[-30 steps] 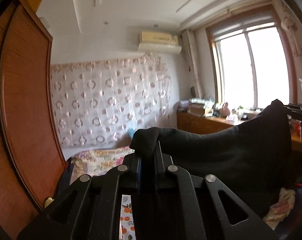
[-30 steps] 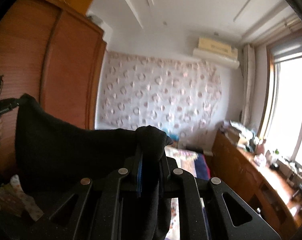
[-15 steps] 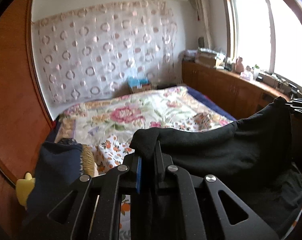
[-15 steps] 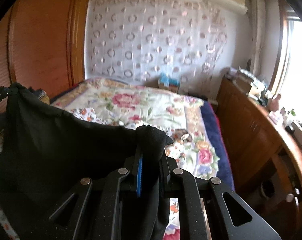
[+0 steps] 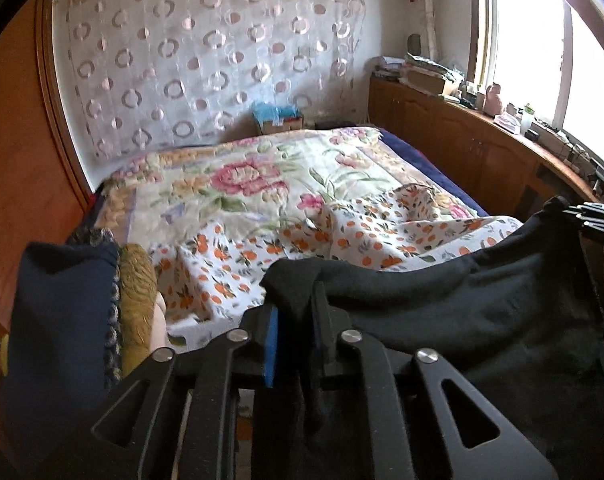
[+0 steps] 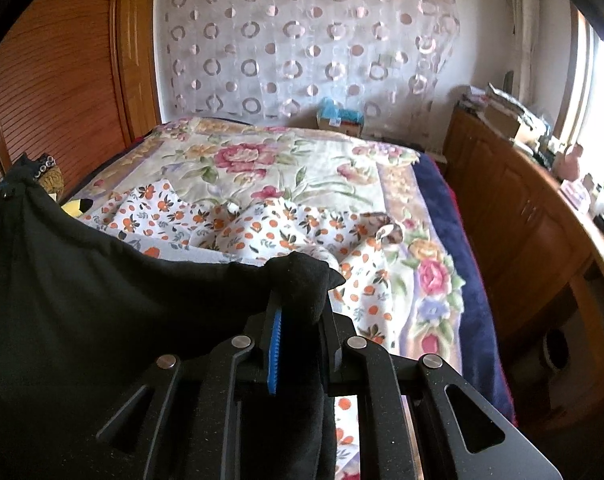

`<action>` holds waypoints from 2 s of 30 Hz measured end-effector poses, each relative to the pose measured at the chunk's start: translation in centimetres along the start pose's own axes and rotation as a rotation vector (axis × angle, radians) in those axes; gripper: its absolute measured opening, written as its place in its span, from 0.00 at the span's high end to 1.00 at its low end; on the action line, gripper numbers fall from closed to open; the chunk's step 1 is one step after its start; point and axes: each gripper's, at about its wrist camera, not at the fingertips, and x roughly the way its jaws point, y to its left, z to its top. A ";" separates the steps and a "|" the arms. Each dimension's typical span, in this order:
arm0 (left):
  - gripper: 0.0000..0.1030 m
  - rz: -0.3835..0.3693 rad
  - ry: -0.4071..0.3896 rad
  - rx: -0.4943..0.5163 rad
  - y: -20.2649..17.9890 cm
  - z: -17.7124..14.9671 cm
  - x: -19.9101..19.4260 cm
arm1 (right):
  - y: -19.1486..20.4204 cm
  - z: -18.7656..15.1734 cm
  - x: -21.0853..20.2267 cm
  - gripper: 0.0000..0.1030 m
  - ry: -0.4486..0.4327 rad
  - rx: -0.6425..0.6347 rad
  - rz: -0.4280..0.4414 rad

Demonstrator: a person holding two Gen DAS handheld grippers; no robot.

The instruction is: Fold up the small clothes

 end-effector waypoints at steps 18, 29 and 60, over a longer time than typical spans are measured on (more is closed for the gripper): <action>0.30 -0.008 -0.005 0.004 -2.7 -9.3 -10.6 | 1.3 -8.8 -10.1 0.46 -0.004 0.024 0.013; 0.30 0.027 0.011 -0.051 -2.6 -15.8 -14.7 | 3.3 -13.9 -12.3 0.46 0.043 0.049 0.034; 0.93 -0.010 0.091 -0.097 -2.2 -26.2 -20.4 | 4.5 -19.1 -17.9 0.46 -0.016 0.086 -0.023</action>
